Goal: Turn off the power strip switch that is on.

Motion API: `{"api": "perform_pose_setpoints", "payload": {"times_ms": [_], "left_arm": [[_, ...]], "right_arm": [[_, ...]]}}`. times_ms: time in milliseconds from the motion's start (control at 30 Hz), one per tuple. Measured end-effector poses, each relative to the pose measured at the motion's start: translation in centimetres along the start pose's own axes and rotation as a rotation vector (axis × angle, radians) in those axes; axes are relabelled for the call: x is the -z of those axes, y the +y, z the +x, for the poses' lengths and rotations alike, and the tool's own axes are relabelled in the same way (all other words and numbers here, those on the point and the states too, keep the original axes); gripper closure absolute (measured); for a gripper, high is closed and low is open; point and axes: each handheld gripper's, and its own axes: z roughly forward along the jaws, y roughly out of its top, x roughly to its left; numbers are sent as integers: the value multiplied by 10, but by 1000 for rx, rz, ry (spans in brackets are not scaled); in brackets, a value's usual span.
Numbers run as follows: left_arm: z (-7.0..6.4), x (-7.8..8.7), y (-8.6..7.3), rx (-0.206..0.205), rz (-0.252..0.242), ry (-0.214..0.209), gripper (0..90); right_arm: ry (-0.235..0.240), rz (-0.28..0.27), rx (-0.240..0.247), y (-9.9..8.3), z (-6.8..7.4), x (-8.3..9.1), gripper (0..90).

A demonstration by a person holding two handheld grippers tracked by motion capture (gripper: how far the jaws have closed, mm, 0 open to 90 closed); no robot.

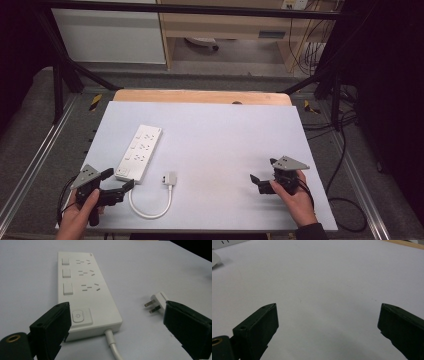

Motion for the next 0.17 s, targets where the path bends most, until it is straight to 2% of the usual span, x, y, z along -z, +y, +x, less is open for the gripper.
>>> {"api": "perform_pose_setpoints", "payload": {"times_ms": [67,167], "left_arm": [[0,1,-2,-1,2,-4,76],[1,0,0,-6,-10,4,77]], "right_arm": [[-10,6,1,0,-1,-1,38],[-52,54,-13,-3,-4,-5,41]]}}
